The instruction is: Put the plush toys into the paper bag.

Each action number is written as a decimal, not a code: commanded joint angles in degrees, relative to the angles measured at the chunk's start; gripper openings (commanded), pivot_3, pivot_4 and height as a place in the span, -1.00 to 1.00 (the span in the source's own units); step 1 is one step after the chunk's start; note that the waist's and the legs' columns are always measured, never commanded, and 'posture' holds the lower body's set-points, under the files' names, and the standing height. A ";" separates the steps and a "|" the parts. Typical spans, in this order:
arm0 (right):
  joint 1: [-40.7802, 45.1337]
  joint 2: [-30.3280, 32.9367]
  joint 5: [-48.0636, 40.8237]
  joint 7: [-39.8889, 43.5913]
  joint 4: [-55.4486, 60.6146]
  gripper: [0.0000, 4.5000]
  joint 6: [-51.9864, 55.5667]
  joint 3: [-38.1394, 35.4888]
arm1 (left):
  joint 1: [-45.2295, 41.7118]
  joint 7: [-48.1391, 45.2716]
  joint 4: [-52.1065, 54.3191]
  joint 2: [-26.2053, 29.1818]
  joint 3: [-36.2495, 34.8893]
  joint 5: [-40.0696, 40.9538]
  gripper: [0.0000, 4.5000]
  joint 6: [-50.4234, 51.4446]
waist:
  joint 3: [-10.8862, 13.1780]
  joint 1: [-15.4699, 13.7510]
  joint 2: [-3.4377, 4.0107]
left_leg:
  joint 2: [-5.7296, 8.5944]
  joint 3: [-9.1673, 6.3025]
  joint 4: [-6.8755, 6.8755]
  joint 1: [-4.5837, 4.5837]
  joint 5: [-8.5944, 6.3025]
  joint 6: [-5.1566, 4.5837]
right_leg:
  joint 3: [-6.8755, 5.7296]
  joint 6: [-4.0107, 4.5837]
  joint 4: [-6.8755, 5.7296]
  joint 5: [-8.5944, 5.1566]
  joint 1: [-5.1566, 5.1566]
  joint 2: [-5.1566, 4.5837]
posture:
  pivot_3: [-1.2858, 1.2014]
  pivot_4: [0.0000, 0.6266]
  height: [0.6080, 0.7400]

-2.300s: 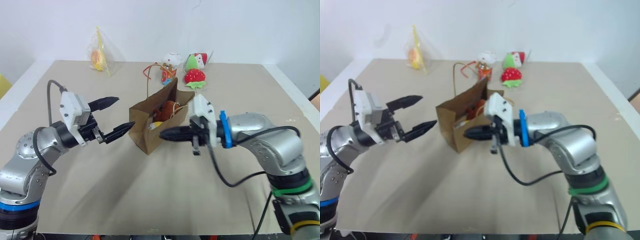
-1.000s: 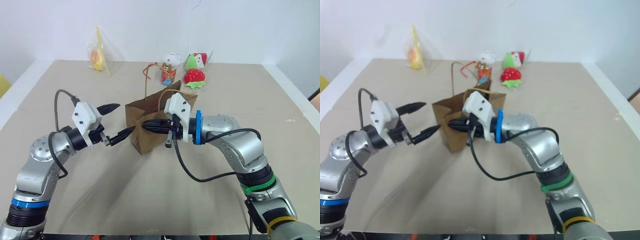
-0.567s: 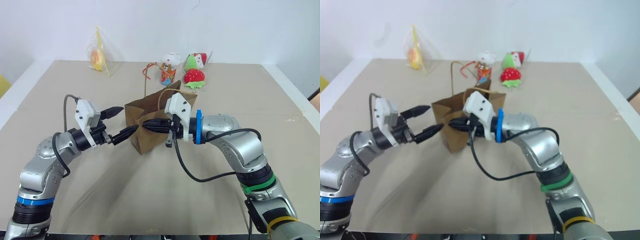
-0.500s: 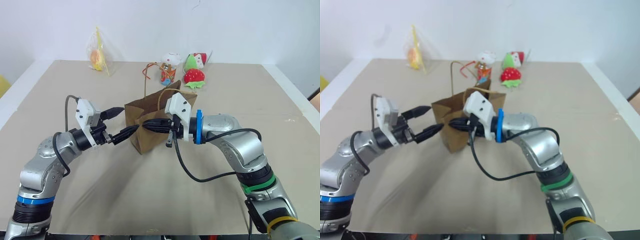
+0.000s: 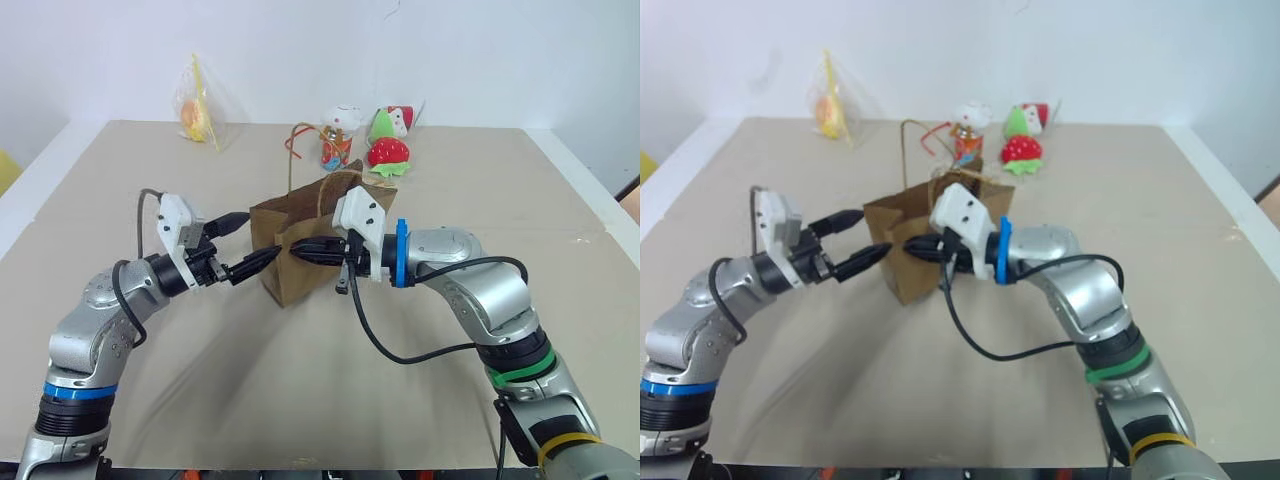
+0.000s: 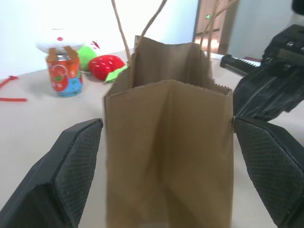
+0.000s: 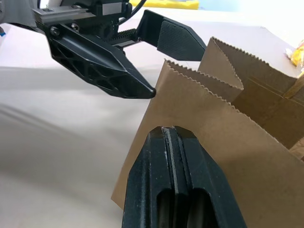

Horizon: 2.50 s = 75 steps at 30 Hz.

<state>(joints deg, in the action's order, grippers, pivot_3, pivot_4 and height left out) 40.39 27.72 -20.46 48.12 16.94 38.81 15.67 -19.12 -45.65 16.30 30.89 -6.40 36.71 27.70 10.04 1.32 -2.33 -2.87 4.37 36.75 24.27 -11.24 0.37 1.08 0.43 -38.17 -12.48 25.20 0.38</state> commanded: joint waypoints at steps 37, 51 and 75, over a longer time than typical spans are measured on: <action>0.40 0.07 2.49 0.98 0.74 -1.00 -2.28 -0.48 | -3.13 0.73 -2.03 -3.57 3.36 -5.75 0.62 -4.67 | 0.00 0.00 0.00 | 0.00 -0.01 0.00 0.00 0.00 0.00 | 0.01 0.01 0.00 0.00 0.00 0.00 | 0.03 -0.52 1.00; -0.56 0.93 2.31 1.79 1.82 -1.00 -2.18 -1.27 | -3.61 -0.56 -2.44 -3.22 3.11 -5.13 -0.97 -4.58 | 0.00 0.01 0.00 | 0.01 -0.01 0.00 0.01 0.00 0.00 | 0.00 0.01 0.00 0.00 -0.01 0.00 | 0.03 -0.52 1.00; 6.98 18.63 -21.63 23.15 -10.01 0.96 3.02 -23.02 | -5.96 -8.46 -6.39 1.23 2.98 -6.49 -1.00 -7.87 | 0.01 0.00 0.01 | 0.00 -0.01 -0.01 -0.01 -0.01 -0.01 | 0.01 0.04 0.02 -0.01 0.00 0.08 | 0.03 -0.52 1.00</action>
<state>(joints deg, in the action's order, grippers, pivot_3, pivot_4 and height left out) 45.60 44.87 -43.08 70.20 7.71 44.83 -5.62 -23.53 -52.66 9.35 31.01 -2.48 30.28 22.18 10.05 1.32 -2.33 -2.87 4.36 36.74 24.26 -11.25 0.36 1.09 0.47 -38.15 -12.48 25.20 0.46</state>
